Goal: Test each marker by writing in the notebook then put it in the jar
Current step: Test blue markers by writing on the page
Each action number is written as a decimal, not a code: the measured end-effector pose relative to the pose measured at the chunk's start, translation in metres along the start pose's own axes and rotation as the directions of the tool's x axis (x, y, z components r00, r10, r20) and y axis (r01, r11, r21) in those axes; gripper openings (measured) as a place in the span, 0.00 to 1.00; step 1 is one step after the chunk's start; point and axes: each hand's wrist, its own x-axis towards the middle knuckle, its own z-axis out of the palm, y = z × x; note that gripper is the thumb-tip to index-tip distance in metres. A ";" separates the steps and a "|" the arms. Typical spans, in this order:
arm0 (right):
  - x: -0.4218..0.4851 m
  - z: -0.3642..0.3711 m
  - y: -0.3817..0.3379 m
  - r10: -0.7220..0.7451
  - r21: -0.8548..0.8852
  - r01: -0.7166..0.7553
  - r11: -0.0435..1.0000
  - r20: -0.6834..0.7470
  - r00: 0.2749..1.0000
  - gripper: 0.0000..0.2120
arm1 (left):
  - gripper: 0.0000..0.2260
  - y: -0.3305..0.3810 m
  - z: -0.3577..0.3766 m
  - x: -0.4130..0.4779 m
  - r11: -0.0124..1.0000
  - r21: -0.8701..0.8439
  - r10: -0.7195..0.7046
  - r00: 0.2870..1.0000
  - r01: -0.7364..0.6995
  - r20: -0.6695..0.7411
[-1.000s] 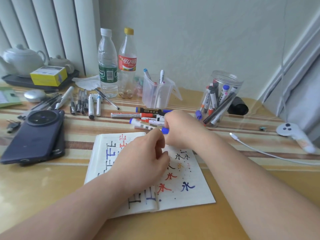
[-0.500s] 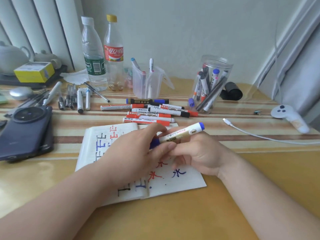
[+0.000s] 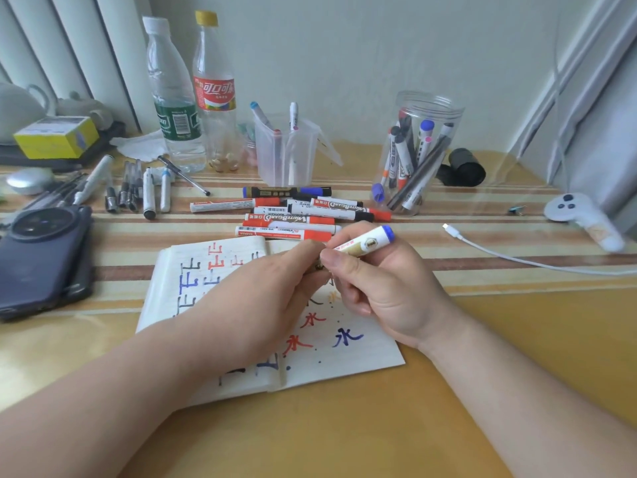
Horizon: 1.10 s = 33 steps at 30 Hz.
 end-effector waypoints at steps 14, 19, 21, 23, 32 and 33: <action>-0.005 -0.040 -0.034 -0.087 -0.008 0.097 0.995 -0.515 0.852 0.18 | 0.31 -0.004 -0.007 -0.010 0.974 -0.212 -0.053 0.991 0.079 0.124; -0.028 -0.046 -0.049 0.254 -0.242 -0.286 0.927 -0.153 0.955 0.16 | 0.29 -0.003 -0.009 -0.009 0.965 -0.235 -0.078 0.981 0.119 0.178; -0.040 -0.046 -0.041 0.336 -0.251 -0.347 0.903 -0.089 0.938 0.17 | 0.29 -0.002 -0.009 -0.009 0.963 -0.243 -0.073 0.981 0.116 0.178; -0.050 -0.048 -0.027 0.303 -0.256 -0.320 0.912 -0.105 0.947 0.10 | 0.30 -0.001 -0.010 -0.009 0.963 -0.238 -0.082 0.980 0.124 0.182; -0.059 -0.042 -0.008 0.038 -0.491 -0.128 0.862 -0.189 0.981 0.07 | 0.31 0.006 -0.007 -0.009 0.974 -0.195 -0.078 0.976 0.118 0.202; -0.059 -0.043 -0.008 0.037 -0.483 -0.126 0.866 -0.189 0.981 0.06 | 0.31 0.006 -0.007 -0.009 0.974 -0.195 -0.075 0.976 0.115 0.203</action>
